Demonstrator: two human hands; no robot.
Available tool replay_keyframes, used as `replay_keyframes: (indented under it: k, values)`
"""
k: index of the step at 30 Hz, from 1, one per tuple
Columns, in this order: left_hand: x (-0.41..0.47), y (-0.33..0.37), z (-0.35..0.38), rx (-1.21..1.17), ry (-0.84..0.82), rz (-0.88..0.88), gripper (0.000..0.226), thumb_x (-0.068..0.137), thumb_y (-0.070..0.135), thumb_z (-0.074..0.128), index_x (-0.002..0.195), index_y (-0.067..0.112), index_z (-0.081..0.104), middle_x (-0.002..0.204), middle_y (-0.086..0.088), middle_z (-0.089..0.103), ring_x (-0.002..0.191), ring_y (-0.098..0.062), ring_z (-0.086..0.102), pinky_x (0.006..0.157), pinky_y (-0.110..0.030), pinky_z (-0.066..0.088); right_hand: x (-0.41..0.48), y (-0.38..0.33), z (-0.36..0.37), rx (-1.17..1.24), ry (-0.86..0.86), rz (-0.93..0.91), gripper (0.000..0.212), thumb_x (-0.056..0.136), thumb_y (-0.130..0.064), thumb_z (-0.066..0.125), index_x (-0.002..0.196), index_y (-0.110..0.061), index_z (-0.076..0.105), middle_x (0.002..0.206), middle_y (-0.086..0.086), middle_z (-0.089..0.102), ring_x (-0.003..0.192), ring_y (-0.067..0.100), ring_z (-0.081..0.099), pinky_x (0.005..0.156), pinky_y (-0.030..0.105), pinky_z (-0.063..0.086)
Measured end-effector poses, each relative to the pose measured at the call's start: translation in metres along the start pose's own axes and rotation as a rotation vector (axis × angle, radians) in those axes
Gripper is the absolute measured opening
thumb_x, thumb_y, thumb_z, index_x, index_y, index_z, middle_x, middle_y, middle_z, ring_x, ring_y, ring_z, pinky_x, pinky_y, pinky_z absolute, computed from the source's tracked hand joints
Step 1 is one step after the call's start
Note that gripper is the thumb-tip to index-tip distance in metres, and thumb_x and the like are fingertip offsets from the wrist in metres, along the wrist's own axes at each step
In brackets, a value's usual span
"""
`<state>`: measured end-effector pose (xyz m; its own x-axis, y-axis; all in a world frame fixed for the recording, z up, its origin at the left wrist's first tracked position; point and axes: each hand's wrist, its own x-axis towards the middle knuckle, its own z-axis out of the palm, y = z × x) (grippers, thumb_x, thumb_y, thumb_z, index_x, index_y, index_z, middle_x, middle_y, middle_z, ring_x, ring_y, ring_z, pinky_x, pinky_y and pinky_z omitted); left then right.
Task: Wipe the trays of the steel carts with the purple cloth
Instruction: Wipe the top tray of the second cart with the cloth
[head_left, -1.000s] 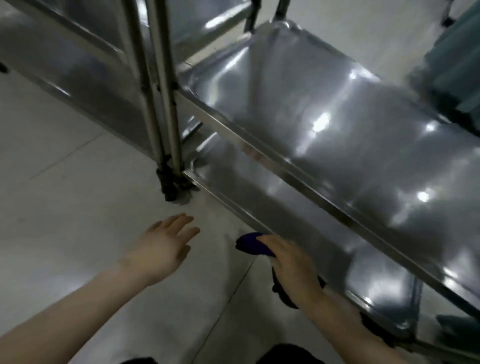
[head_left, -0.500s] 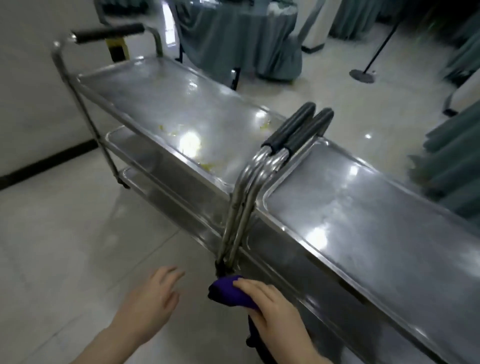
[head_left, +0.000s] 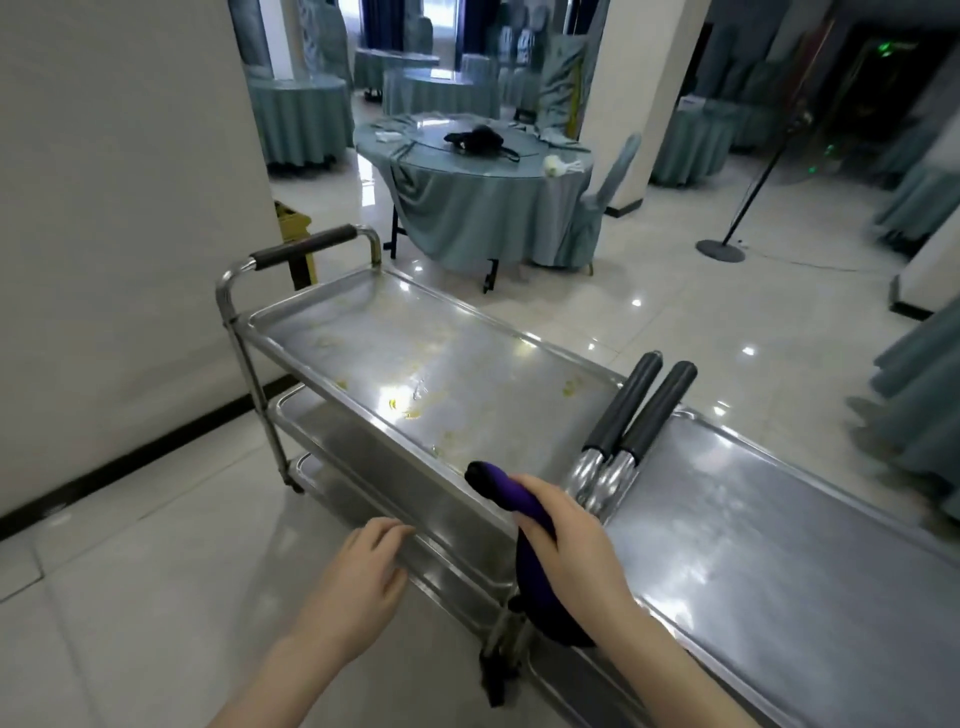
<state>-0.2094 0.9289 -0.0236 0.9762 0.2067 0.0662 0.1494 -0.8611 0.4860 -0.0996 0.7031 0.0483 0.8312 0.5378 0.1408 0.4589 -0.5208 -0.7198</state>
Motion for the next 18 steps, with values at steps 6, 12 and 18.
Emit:
replay_keyframes:
  k: [6,12,18]
  values:
    - [0.079,-0.029,0.009,0.059,-0.068,-0.018,0.041,0.097,0.034,0.044,0.138,0.031,0.044,0.139,0.016,0.039,0.129,-0.007,0.037,0.106,-0.023,0.034,0.118,0.025,0.046,0.054,0.043,0.14,0.032,0.103,-0.032,0.043,0.133,-0.039,0.048,0.112,-0.018,0.06,0.099,0.007,0.057,0.087,0.033,0.048]
    - [0.157,-0.049,0.019,0.203,-0.235,0.089,0.047,0.095,0.031,0.043,0.142,0.03,0.038,0.145,0.012,0.037,0.138,-0.011,0.028,0.114,-0.028,0.019,0.169,0.078,0.096,-0.099,0.107,0.372,0.034,0.103,-0.034,0.034,0.137,-0.037,0.039,0.122,-0.013,0.054,0.11,0.018,0.05,0.087,0.04,0.046]
    - [0.205,-0.07,0.035,0.216,-0.291,0.177,0.046,0.072,0.025,0.076,0.117,0.022,0.066,0.122,0.001,0.064,0.117,-0.021,0.059,0.097,-0.035,0.047,0.16,0.121,0.149,-0.497,-0.182,0.341,0.058,0.105,-0.039,0.021,0.155,-0.029,-0.005,0.159,-0.01,-0.017,0.148,0.015,-0.018,0.119,0.038,-0.007]
